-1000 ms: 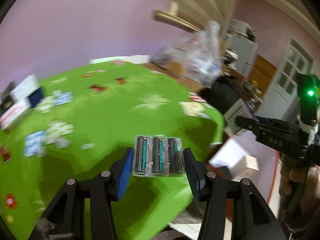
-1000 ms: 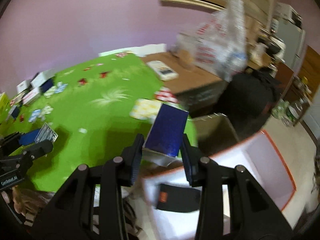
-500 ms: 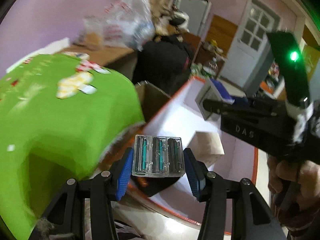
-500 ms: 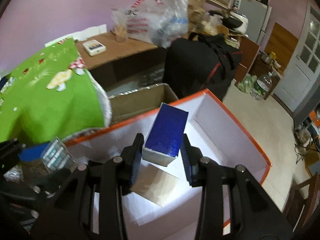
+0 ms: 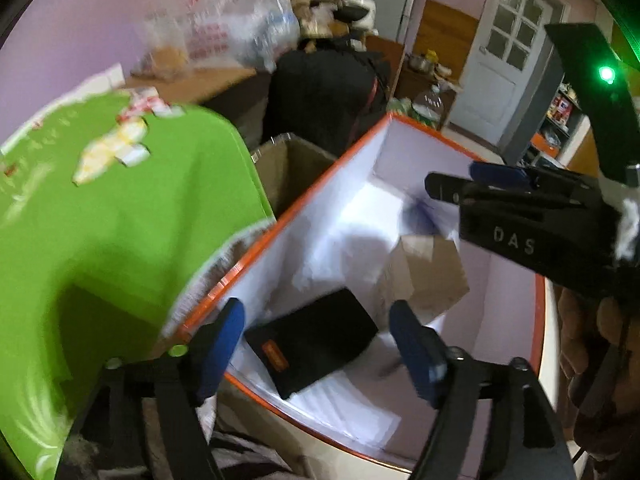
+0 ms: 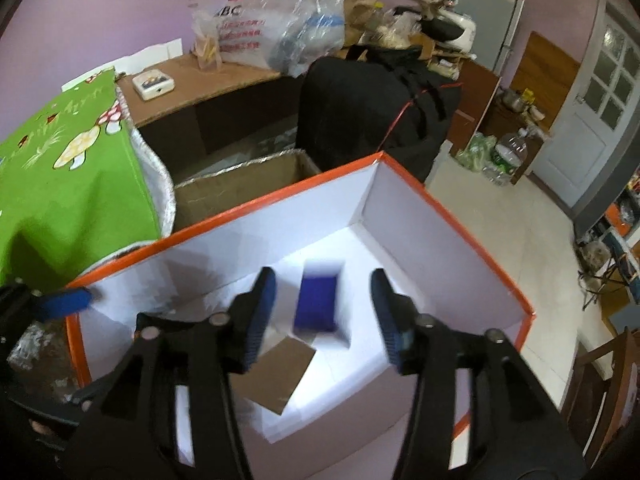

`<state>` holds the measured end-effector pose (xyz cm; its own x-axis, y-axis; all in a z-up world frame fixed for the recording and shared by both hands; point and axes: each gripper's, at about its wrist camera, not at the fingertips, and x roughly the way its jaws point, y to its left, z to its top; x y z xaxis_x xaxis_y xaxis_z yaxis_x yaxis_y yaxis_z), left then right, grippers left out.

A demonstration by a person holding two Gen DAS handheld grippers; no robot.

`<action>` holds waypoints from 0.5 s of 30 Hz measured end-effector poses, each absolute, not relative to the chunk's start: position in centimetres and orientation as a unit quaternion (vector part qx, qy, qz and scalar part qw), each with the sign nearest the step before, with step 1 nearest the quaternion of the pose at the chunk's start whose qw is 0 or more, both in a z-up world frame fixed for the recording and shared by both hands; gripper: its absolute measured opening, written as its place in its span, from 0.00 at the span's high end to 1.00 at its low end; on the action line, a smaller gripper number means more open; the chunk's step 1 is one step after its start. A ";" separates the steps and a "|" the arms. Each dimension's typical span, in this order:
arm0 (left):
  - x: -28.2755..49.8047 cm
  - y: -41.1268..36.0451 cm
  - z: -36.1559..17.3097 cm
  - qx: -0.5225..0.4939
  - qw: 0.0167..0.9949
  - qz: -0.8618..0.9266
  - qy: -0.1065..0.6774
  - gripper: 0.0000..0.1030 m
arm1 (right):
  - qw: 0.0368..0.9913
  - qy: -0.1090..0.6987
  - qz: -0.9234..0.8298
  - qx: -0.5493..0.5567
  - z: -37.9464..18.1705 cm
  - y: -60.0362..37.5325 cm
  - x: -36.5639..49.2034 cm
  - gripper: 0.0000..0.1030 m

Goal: Organize objects
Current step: 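Drop the blue box and blister pack into the orange-rimmed box with both tools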

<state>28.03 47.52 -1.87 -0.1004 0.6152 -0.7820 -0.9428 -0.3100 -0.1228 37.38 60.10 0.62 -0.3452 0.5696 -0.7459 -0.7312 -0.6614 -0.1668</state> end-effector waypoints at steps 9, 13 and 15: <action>26.6 44.0 0.8 -0.311 0.553 0.743 0.211 0.18 | 0.403 0.075 0.835 -0.368 3.3 58.6 36.5 0.18; 25.0 41.1 2.2 -0.297 0.523 0.770 0.212 0.18 | 0.355 0.084 0.863 -0.350 4.3 56.7 35.0 0.18; 23.8 39.2 2.6 -0.289 0.500 0.789 0.211 0.18 | 0.333 0.079 0.874 -0.345 4.8 55.3 33.7 0.18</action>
